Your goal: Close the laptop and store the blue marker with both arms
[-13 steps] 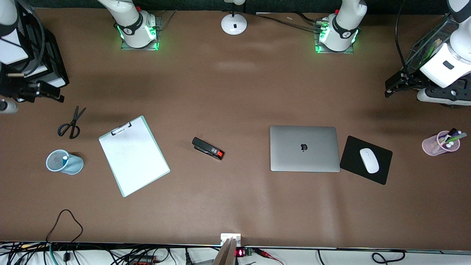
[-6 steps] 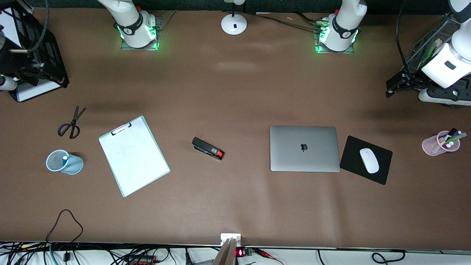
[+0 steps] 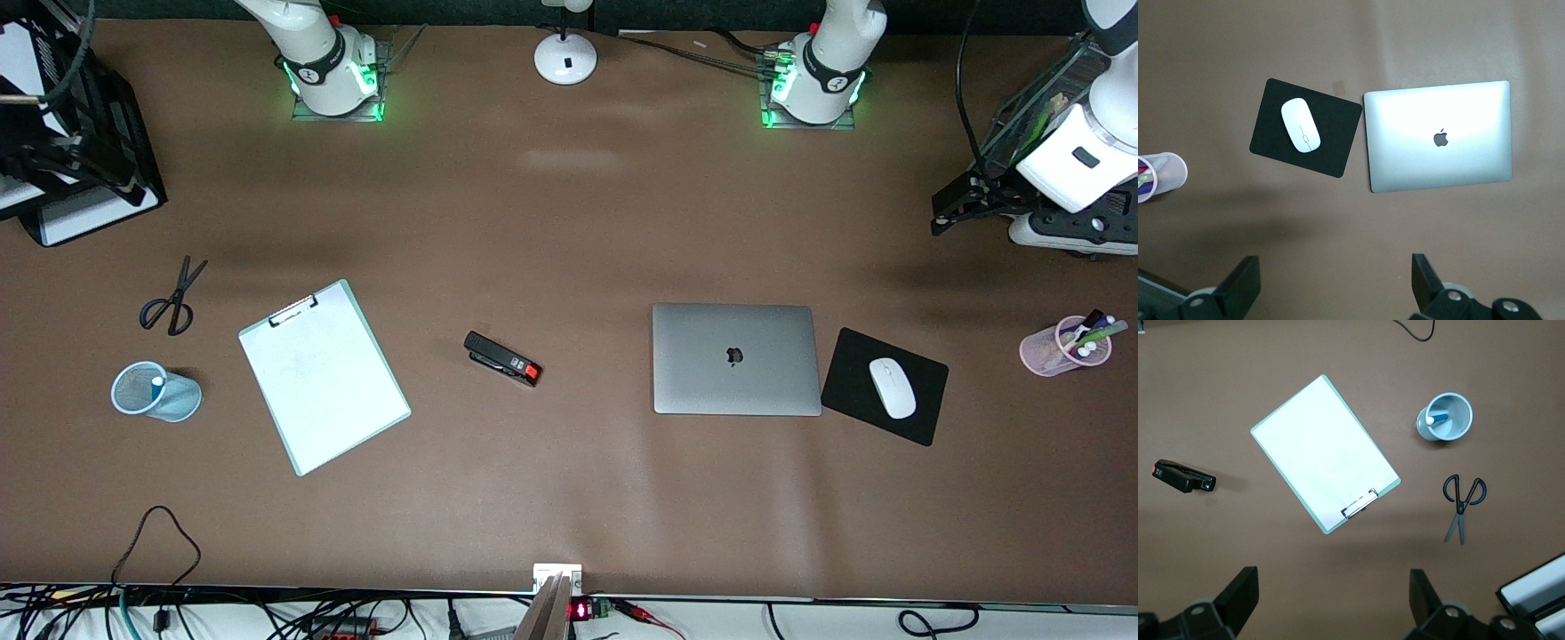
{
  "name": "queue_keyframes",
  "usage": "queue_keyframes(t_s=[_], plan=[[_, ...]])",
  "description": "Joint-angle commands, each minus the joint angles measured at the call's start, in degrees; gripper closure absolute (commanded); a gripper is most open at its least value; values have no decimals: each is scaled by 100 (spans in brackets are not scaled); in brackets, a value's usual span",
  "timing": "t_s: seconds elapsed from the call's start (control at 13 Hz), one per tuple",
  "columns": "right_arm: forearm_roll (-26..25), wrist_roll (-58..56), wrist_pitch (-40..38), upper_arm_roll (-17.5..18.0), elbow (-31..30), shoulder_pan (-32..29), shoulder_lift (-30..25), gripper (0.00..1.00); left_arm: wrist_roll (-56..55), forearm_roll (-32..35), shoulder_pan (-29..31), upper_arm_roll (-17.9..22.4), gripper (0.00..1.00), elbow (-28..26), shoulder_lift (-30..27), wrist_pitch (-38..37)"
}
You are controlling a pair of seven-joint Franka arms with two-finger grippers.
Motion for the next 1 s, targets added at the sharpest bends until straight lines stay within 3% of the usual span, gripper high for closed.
queue_keyframes(t_s=[0.0,0.31,0.92], plan=[[-49,66,-286,31,118,25,87,0,-20,103,-56,21,0,73,-15,-88],[39,-828,-261,5,118,-10,157,0,-20,103,-56,21,0,64,-15,-123],[39,-901,-305,-13,136,-27,210,0,-20,111,-64,3,0,73,-23,-167]])
